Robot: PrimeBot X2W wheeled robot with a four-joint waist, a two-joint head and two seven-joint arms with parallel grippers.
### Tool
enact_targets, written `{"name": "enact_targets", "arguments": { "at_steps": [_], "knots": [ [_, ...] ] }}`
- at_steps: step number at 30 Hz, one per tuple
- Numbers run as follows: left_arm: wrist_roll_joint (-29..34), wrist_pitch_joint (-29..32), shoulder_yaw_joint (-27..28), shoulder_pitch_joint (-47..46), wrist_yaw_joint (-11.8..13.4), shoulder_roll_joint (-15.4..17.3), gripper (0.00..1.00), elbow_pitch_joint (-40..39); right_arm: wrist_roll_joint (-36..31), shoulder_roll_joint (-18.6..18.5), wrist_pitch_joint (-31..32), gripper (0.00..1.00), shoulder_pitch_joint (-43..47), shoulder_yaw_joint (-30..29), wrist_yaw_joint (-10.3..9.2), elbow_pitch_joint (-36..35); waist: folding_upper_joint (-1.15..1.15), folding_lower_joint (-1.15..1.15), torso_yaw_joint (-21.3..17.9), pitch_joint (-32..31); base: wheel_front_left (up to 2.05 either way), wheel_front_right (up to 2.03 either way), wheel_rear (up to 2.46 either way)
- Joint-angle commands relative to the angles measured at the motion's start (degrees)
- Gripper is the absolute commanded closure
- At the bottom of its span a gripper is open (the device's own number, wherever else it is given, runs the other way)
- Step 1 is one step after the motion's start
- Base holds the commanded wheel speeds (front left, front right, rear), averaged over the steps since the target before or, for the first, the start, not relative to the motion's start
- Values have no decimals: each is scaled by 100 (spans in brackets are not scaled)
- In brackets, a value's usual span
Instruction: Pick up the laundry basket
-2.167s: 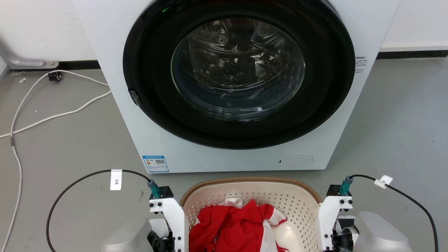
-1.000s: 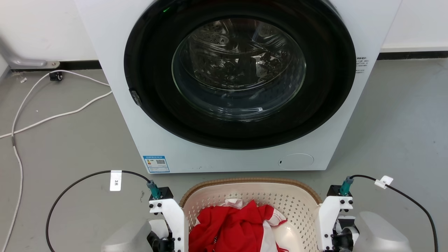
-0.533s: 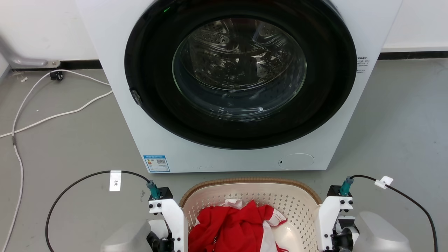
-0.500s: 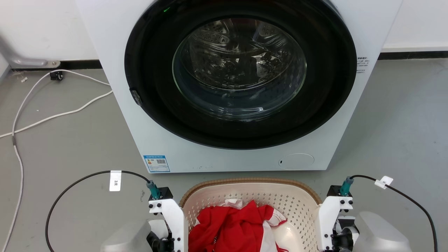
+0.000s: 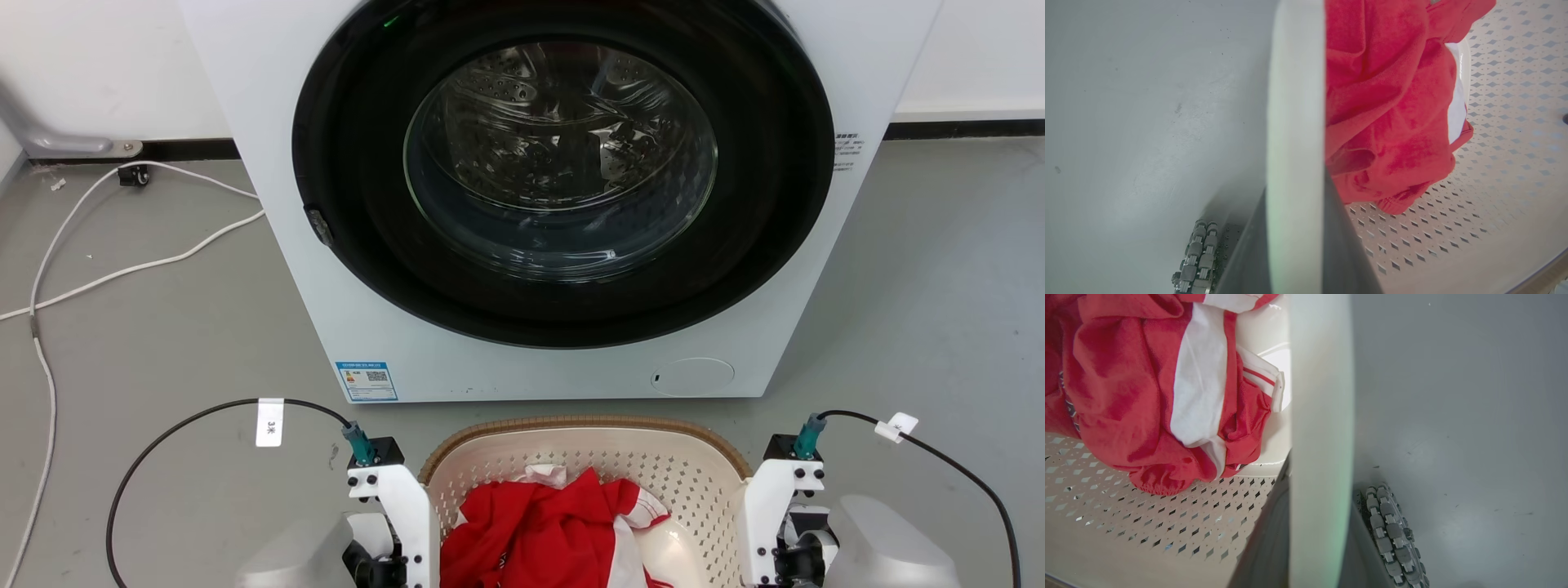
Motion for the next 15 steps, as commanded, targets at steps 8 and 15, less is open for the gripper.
{"name": "enact_targets", "arguments": {
  "at_steps": [8,15],
  "knots": [
    [-82,-60,-10,-67,-85,-141,100,-154,41,149,37,100,46,22,23,-29,0,0,1,-5,0,0,0],
    [-120,-63,-34,-55,-86,-139,100,-164,72,149,40,100,55,46,25,-29,0,0,-5,-10,0,0,0]
  ]
}}
